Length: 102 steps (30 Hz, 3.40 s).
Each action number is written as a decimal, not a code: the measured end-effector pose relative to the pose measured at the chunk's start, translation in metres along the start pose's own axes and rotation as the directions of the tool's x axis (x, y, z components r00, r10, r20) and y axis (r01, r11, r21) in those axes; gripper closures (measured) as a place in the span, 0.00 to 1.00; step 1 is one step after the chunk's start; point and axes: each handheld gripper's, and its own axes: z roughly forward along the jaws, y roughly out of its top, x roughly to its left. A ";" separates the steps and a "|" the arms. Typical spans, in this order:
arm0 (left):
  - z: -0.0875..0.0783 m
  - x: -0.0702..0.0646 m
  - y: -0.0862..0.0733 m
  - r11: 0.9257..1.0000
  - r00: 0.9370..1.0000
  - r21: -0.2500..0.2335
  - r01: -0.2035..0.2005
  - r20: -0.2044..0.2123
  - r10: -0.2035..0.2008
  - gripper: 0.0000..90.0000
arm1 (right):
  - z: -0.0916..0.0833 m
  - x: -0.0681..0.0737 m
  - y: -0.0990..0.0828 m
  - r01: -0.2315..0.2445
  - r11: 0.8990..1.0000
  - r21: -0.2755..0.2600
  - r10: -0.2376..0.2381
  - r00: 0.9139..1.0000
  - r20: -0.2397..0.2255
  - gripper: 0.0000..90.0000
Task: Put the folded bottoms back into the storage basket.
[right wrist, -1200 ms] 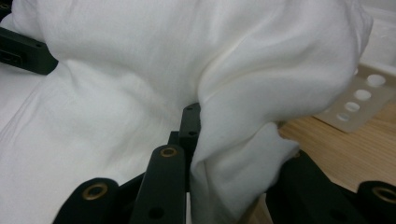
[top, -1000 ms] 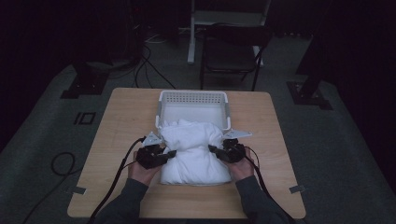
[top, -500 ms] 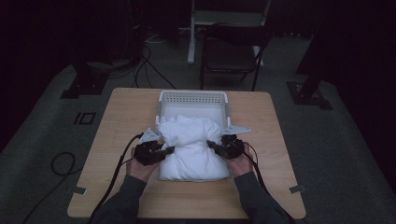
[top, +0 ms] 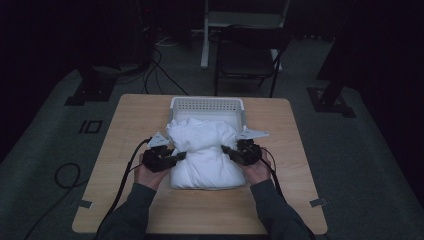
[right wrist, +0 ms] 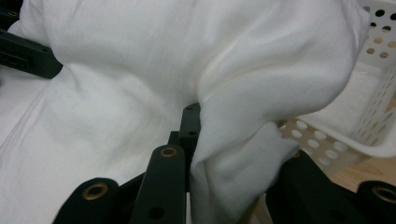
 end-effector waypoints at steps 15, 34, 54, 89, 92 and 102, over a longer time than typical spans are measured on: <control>-0.001 0.007 0.017 1.000 1.000 -0.015 -0.003 -0.003 0.003 0.80 | -0.001 -0.005 0.016 0.008 1.000 -0.013 -0.008 1.000 0.015 0.83; 0.005 0.013 0.035 0.999 1.000 -0.033 -0.001 -0.023 0.000 0.80 | -0.002 -0.014 0.032 0.004 0.999 -0.035 -0.003 0.999 0.032 0.83; 0.007 0.028 0.050 0.998 0.999 -0.053 0.022 -0.034 -0.024 0.80 | 0.001 -0.020 0.054 0.004 0.998 -0.055 -0.002 0.999 0.043 0.83; 0.017 0.037 0.072 0.998 0.998 -0.054 0.007 -0.058 -0.010 0.80 | 0.008 -0.036 0.073 -0.019 0.997 -0.076 0.024 0.997 0.067 0.83; 0.019 0.038 0.076 0.998 0.998 -0.060 0.008 -0.057 -0.011 0.80 | 0.006 -0.038 0.075 -0.025 0.996 -0.084 0.031 0.997 0.067 0.83; 0.025 0.043 0.081 0.997 0.997 -0.070 0.018 -0.073 -0.023 0.80 | 0.010 -0.044 0.079 -0.036 0.995 -0.088 0.043 0.996 0.076 0.83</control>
